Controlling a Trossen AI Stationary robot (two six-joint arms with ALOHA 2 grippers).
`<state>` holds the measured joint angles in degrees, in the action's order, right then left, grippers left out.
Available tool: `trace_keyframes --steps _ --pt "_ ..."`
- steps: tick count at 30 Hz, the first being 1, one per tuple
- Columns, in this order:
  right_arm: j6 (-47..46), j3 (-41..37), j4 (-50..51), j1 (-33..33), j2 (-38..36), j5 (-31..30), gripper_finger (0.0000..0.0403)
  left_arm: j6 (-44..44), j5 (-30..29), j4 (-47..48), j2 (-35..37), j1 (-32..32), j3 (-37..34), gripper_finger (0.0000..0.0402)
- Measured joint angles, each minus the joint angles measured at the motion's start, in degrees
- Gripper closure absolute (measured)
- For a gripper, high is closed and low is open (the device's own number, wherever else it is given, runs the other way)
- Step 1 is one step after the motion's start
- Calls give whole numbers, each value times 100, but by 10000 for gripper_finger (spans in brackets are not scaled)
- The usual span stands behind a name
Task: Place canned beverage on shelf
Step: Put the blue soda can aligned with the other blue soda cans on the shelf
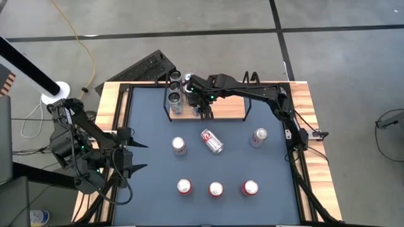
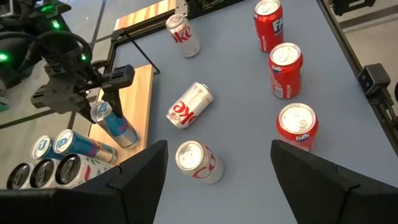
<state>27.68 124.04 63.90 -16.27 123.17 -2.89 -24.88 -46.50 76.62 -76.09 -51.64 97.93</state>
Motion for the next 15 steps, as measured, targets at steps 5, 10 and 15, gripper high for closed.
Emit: trace_keyframes --steps 5,10,15 --pt "24 322 15 0 0 -5 157 0 0 0 0 0 0 127" --pt "20 580 48 -28 -2 13 157 2 2 0 0 0 0 127" --pt "-254 586 419 -159 -2 539 157 2 17 2 0 0 0 127"
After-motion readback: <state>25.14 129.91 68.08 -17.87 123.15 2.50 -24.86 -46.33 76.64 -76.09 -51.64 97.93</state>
